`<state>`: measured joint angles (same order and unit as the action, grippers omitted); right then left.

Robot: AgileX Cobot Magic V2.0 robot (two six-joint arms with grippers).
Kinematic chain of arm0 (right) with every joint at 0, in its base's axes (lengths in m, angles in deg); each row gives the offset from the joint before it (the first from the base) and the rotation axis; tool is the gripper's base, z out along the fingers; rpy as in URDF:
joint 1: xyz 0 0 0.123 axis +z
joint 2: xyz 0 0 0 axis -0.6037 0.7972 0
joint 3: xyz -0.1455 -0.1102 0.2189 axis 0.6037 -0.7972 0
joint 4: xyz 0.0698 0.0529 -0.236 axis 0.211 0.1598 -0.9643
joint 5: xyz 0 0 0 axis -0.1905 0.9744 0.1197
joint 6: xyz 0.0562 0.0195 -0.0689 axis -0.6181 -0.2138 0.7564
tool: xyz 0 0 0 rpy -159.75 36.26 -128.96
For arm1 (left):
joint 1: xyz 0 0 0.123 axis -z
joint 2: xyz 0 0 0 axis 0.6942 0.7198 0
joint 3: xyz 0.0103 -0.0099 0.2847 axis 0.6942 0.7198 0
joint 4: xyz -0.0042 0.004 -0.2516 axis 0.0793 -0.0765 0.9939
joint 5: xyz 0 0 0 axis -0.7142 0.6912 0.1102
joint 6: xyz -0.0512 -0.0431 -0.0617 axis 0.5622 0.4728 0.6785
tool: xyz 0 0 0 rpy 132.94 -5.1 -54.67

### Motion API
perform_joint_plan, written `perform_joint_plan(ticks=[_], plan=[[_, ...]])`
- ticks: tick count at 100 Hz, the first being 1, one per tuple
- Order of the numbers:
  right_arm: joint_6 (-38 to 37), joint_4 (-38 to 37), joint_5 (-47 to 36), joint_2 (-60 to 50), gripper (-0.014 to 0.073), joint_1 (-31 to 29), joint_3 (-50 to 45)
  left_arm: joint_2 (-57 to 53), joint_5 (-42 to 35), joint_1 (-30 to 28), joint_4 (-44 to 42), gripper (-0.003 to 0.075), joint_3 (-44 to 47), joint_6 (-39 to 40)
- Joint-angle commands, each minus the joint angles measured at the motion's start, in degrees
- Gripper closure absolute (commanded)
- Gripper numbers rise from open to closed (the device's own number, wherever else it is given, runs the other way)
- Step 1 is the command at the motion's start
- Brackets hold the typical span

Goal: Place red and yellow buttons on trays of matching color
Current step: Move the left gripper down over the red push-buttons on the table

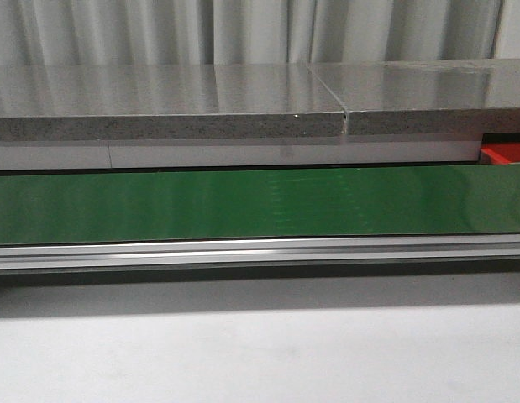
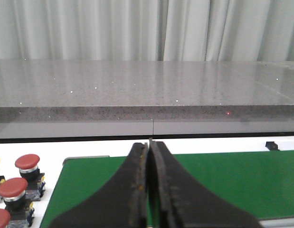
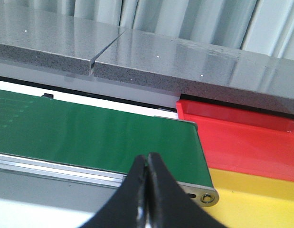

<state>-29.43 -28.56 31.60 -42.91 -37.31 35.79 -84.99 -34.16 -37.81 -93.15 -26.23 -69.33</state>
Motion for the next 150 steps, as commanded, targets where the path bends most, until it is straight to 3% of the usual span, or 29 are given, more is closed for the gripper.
perform_joint_plan(ticks=[1, 23, 37, 88, 95, 102, 119, 126, 150], plan=[[0.1, 0.0, -5.0, -0.9, 0.0661, 0.1, 0.5, 3.4, 3.2, 0.2, 0.1, 0.0739, -8.7, 0.3], [0.1, 0.0, -5.0, -0.9, 0.0661, 0.1, 0.5, 17.9, 23.3, 0.2, -0.2, 0.0739, -26.2, 0.3], [0.1, 0.0, -5.0, -0.9, 0.0661, 0.1, 0.5, 27.0, 31.5, 0.2, 0.4, 0.0739, -33.9, 0.3], [0.1, 0.0, -5.0, -0.9, 0.0661, 0.1, 0.5, 39.3, 33.6, 0.2, 2.3, 0.0729, -36.8, 0.3], [0.1, 0.0, -5.0, -0.9, 0.0661, 0.1, 0.5, 39.7, 33.9, 0.2, 2.3, 0.0663, -36.8, 0.3], [0.1, 0.0, -5.0, -0.9, 0.0661, 0.1, 0.5, 39.7, 34.1, 0.2, 2.3, 0.0541, -36.8, 0.3], [0.1, 0.0, -5.0, -0.9, 0.0661, 0.1, 0.5, 39.7, 34.5, 0.2, 1.3, 0.0125, -36.2, 6.2], [0.1, 0.0, -5.0, -0.9, 0.0661, 0.1, 0.5, 39.7, 35.6, 0.2, -0.2, 0.0023, -36.1, 9.1], [0.1, 0.0, -5.0, -0.9, 0.0661, 0.1, 0.5, 43.2, 40.4, -1.5, -11.0, 0.0082, -36.1, 22.9]])
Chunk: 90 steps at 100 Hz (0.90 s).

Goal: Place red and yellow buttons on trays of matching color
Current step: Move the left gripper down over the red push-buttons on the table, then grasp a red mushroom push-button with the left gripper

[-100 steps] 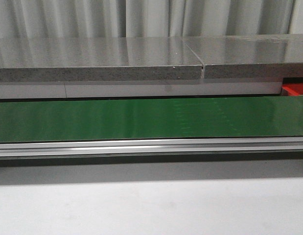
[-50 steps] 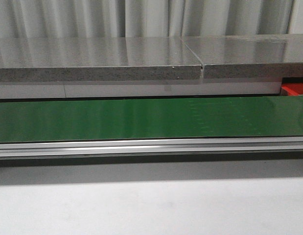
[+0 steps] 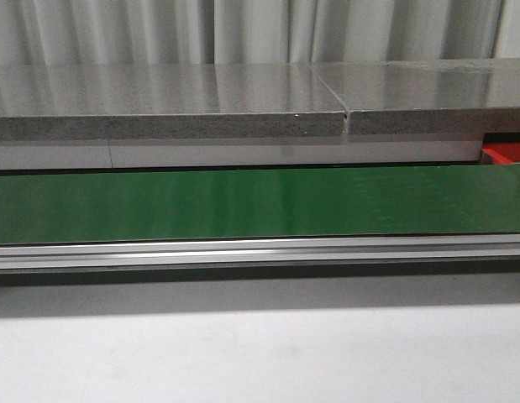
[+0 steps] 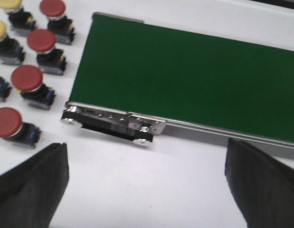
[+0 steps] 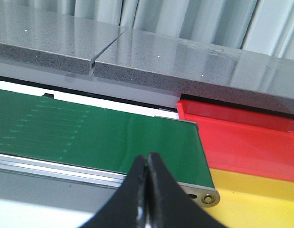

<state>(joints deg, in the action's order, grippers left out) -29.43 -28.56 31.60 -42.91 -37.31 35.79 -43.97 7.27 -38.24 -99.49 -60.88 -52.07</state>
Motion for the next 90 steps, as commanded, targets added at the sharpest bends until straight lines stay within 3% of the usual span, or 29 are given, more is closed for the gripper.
perform_joint_plan(ticks=[1, 46, 90], plan=[[0.1, 0.0, -5.0, -0.9, 0.0661, 0.1, 0.5, 2.4, -0.8, -1.2, -4.8, 0.0082, -1.4, 5.9], [0.1, 0.0, -5.0, -0.9, 0.0661, 0.1, 0.5, 18.8, -8.0, -21.6, -2.2, 0.0081, -1.4, 6.8], [0.1, 0.0, -5.0, -0.9, 0.0661, 0.1, 0.5, 34.1, -12.8, -30.5, -0.7, 0.0082, -2.1, 5.4]])
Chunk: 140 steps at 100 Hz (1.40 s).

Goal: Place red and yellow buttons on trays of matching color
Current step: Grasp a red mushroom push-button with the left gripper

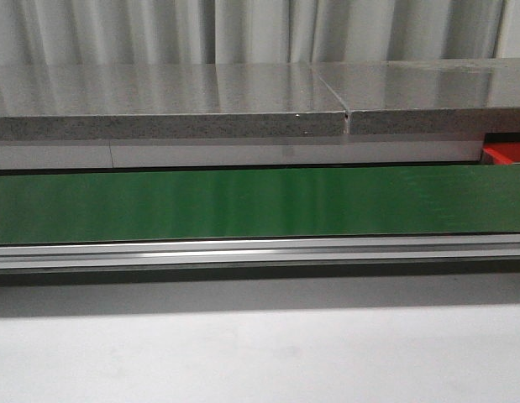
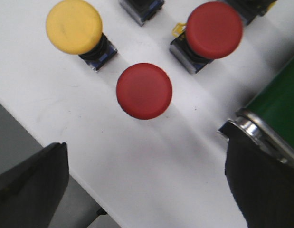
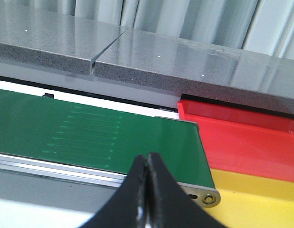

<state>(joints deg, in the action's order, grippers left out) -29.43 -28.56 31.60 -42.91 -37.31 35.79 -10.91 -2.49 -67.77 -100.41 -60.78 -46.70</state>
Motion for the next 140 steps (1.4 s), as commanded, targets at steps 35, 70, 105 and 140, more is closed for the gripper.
perform_joint_plan(ticks=[35, 70, 105, 140], plan=[[0.1, 0.0, -5.0, -0.9, 0.0661, 0.1, 0.5, 8.1, -8.3, -4.7, 1.3, 0.0082, -2.2, 0.1], [0.1, 0.0, -5.0, -0.9, 0.0661, 0.1, 0.5, 10.1, -12.8, -4.8, 1.8, 0.0099, -2.2, 0.1], [0.1, 0.0, -5.0, -0.9, 0.0661, 0.1, 0.5, 10.1, -13.1, -4.8, 1.8, 0.0415, -2.2, 0.1], [0.1, 0.0, -5.0, -0.9, 0.0661, 0.1, 0.5, 6.9, -11.2, -4.0, 1.6, 0.068, -2.2, -0.1]])
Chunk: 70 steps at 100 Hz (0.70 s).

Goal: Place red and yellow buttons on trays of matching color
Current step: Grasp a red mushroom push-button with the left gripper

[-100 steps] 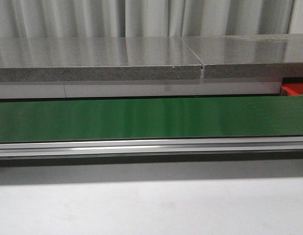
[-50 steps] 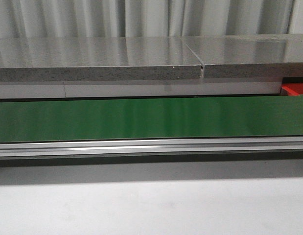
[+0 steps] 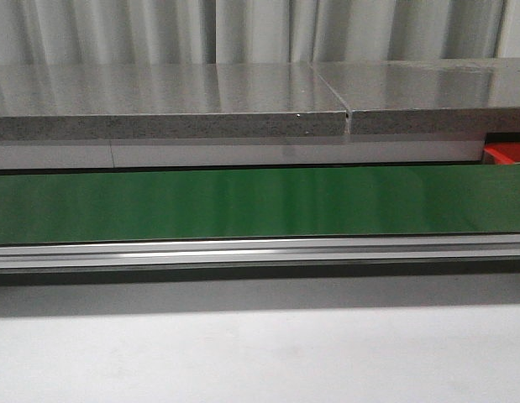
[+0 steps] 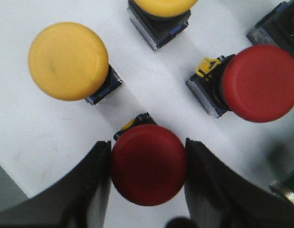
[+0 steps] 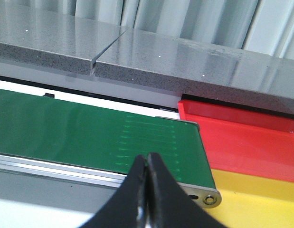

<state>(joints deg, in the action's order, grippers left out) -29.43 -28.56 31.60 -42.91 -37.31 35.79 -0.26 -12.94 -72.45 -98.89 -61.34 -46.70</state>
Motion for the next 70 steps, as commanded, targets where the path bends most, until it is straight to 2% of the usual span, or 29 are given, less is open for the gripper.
perform_joint_plan(ticks=[1, 18, 36, 54, 70], plan=[[0.1, 0.0, -5.0, -0.9, 0.0661, 0.1, 0.5, -4.2, -0.7, 1.0, 0.1, 0.0685, -1.6, -0.1], [0.1, 0.0, -5.0, -0.9, 0.0661, 0.1, 0.5, -10.5, 0.6, 4.2, 0.1, 0.0711, -1.9, -1.4], [0.1, 0.0, -5.0, -0.9, 0.0661, 0.1, 0.5, -16.1, 6.6, 7.2, 0.0, 0.0711, -7.1, -4.5], [0.1, 0.0, -5.0, -0.9, 0.0661, 0.1, 0.5, -17.2, 12.6, 10.1, 0.3, 0.0711, -15.4, -7.2], [0.1, 0.0, -5.0, -0.9, 0.0661, 0.1, 0.5, -16.6, 13.5, 14.2, 0.5, 0.0711, -19.4, -9.1]])
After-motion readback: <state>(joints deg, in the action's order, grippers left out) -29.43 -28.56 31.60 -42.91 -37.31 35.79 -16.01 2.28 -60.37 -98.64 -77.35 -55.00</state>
